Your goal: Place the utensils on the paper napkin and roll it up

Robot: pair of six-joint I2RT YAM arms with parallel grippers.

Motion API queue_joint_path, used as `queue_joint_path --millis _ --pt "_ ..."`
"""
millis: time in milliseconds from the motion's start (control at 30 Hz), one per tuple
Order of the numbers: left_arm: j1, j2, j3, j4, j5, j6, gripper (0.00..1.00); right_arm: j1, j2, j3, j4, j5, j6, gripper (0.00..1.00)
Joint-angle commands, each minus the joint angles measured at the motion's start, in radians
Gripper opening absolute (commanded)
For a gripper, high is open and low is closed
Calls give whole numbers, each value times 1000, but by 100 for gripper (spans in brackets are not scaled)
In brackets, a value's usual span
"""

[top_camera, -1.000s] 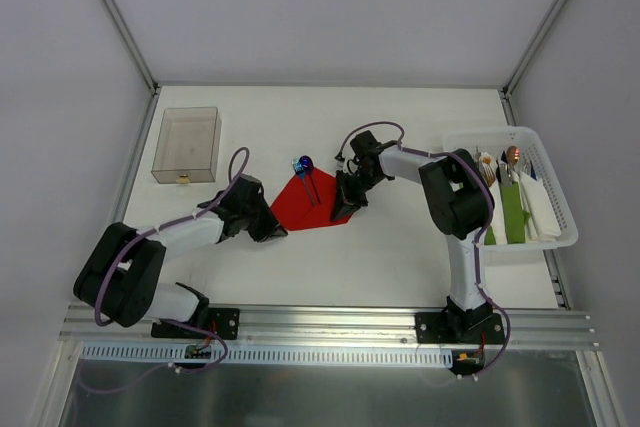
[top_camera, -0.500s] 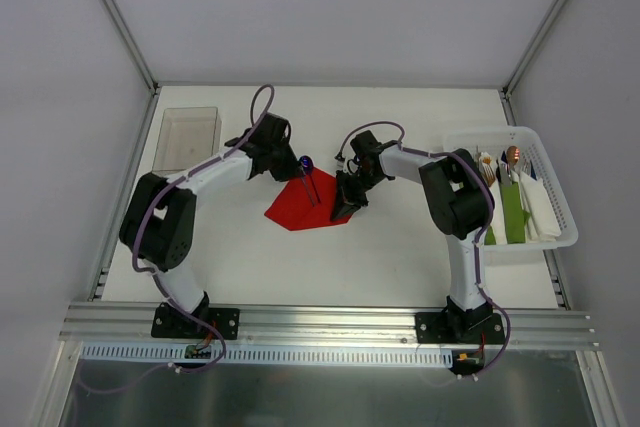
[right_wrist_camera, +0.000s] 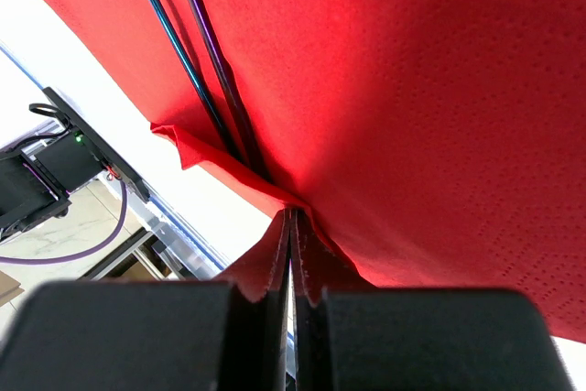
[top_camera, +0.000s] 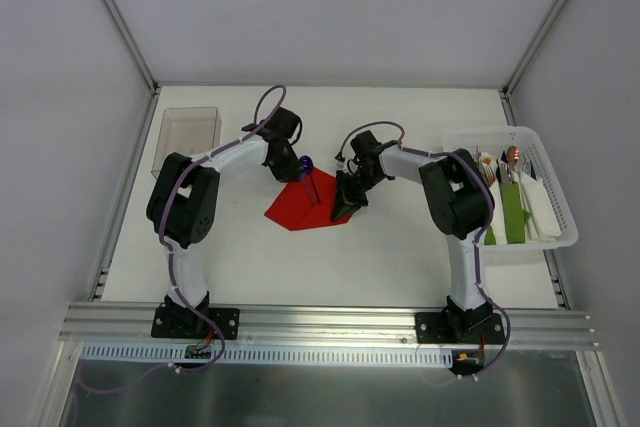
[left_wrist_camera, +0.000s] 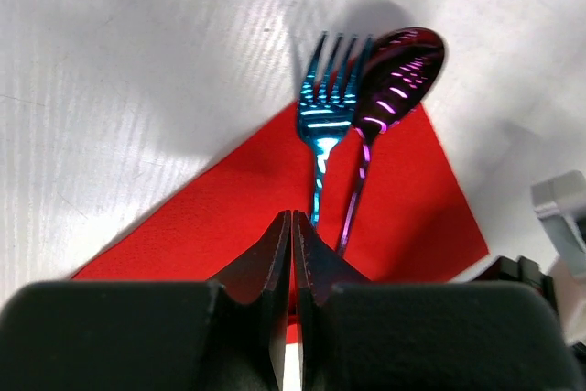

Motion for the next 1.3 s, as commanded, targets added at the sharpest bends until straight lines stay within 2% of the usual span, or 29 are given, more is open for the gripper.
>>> queue_joint_path --millis 0,567,1267 --pt "-4 22 35 -79 -42 -22 3 -11 25 8 -25 89 -24 0" --pt "-19 71 79 -79 -46 -17 5 -13 30 5 -25 83 -29 0" --pt "-27 141 93 -78 -40 -8 18 -19 30 5 -27 83 -30 0"
